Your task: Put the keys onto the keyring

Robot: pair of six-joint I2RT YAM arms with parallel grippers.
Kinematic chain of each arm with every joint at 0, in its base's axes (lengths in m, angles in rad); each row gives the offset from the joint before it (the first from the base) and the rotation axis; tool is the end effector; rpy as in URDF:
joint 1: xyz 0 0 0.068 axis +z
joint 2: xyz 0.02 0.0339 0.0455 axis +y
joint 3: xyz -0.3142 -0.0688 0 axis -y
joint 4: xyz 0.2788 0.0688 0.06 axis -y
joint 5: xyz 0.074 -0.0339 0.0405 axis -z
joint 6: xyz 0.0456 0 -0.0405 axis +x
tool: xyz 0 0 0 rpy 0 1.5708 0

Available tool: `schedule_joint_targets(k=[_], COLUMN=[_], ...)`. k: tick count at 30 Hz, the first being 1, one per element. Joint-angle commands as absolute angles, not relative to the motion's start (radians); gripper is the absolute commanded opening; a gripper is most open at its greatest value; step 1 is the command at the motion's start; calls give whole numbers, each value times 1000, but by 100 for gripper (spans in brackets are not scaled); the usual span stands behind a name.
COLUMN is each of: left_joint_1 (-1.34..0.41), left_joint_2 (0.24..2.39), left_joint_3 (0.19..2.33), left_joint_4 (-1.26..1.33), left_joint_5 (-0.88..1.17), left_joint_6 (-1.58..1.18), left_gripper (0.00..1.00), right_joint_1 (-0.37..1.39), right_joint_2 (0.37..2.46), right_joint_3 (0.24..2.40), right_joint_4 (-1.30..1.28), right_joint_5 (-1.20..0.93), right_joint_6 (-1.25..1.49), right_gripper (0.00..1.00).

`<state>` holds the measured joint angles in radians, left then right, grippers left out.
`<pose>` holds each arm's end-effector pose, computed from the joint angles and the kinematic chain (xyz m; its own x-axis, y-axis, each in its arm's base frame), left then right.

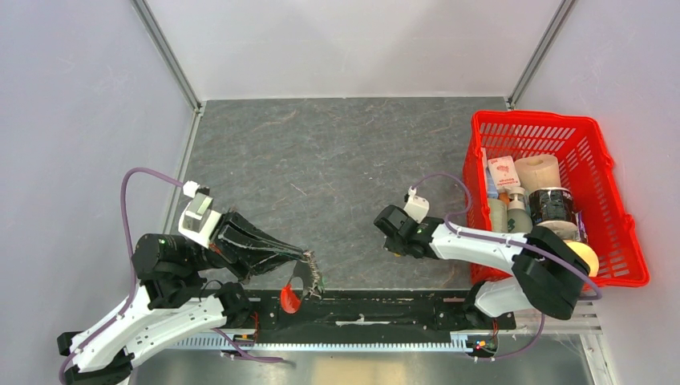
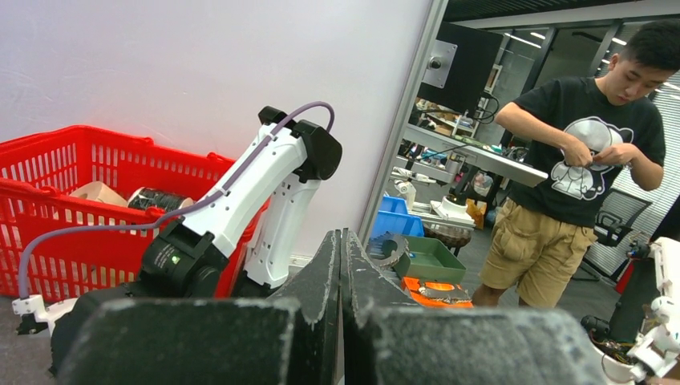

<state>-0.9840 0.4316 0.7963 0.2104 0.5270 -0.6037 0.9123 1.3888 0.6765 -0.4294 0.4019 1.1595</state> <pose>0.0190 -0.0700 0.4621 -0.2933 -0.4450 -0.8461 0.9559 -0.1525 -0.2512 0.1742 0.1960 0.1803 -0.7984 0.3466 -0.4924 0.2589 0.9358 0.2391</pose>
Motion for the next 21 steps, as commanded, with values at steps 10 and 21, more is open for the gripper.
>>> schedule_joint_targets(k=[10,21], left_joint_1=[-985,-984], left_joint_2=[467,517], left_joint_3=[864,910], left_joint_4=[223,230], left_joint_5=[549,613], left_joint_6=[-574,-605], left_gripper=[2,2], right_joint_1=[925,925], right_joint_2=[883,987], right_joint_3=[913,1453], right_joint_4=[-606,-891], right_joint_5=[209,-499], right_joint_6=[538,75], right_gripper=[0,0])
